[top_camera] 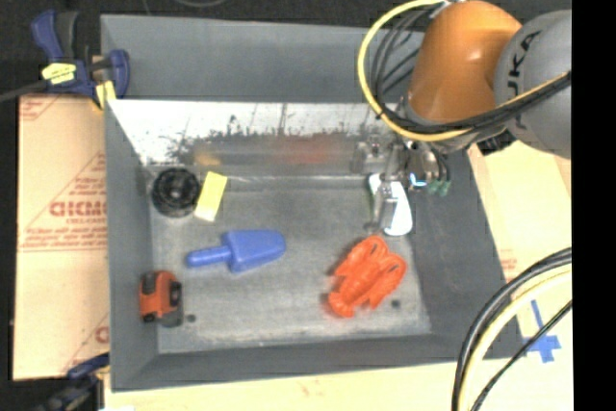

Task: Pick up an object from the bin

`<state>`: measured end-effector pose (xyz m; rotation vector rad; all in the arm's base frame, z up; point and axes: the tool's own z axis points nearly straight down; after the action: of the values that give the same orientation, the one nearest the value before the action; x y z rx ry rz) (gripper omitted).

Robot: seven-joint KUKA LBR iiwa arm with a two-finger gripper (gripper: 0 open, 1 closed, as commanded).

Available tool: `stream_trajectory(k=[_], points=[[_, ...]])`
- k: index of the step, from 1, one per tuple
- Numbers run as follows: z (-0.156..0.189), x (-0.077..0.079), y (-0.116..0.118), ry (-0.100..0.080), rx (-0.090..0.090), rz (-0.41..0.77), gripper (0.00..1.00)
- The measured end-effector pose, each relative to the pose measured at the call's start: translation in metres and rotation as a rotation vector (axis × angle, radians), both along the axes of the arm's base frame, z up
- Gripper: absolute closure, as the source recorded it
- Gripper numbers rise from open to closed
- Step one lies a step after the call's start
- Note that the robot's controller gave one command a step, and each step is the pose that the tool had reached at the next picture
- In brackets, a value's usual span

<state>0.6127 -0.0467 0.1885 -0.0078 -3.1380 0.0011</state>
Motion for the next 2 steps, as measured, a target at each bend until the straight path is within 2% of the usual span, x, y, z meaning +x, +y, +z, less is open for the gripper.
stream_trajectory(k=[1,2], points=[[0.005,0.001,0.000,-0.008,-0.001,0.000,0.00],[-0.041,-0.030,0.019,-0.010,-0.001,0.074,0.00]])
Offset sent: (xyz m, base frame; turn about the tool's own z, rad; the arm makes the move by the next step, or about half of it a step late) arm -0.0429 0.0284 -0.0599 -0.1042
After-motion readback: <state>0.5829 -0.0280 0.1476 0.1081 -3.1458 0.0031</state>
